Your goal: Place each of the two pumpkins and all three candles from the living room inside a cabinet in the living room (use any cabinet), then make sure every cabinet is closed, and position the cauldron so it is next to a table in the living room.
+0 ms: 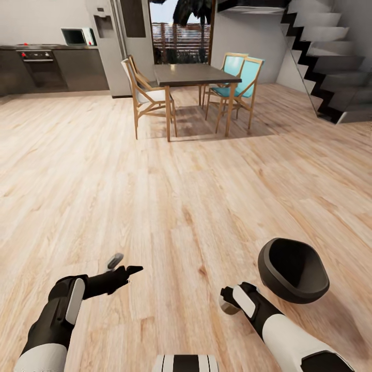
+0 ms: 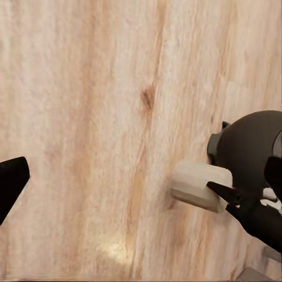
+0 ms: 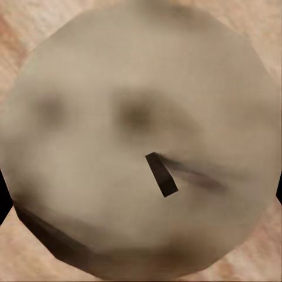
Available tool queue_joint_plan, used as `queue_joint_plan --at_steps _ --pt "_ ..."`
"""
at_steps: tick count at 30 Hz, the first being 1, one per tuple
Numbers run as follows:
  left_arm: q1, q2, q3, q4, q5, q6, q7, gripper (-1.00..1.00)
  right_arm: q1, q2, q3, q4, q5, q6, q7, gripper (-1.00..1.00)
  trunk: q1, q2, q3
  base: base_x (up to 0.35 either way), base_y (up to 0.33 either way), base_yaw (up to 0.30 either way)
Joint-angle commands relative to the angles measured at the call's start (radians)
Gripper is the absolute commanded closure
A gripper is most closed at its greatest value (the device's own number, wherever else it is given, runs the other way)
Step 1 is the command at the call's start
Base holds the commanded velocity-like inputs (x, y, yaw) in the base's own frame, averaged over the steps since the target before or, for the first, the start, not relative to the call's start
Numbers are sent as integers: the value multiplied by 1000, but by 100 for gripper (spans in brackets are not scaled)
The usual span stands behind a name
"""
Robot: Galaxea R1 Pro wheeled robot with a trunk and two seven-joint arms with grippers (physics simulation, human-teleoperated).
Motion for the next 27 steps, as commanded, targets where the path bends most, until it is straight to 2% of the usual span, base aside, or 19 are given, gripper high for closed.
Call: queue_joint_plan --at_steps 1,4,5,10,15,18,27 --pt "-2 1 0 0 -11 0 31 -100 0 3 4 -2 8 2 0 100 0 0 4 0 0 0" --pt "-7 2 2 0 -27 0 128 -100 0 7 17 -7 14 6 2 100 -2 1 16 0 0 0" --pt "-7 3 2 0 -28 -1 144 -100 0 7 18 -8 14 6 3 100 -2 1 19 0 0 0" --pt "-8 -2 -5 1 -33 -5 320 -100 0 10 29 -39 15 10 13 100 -4 2 39 0 0 0" --pt "-9 -6 -8 0 -30 -6 481 -100 1 10 87 -106 15 41 20 100 -7 4 58 0 0 0" --pt "-14 -6 -8 -1 -30 -5 524 -100 2 12 128 -127 14 47 21 100 -8 4 70 0 0 0" --pt "-17 -5 -10 -3 -30 -4 530 -100 2 43 136 -130 13 53 14 100 -12 6 104 0 0 0"
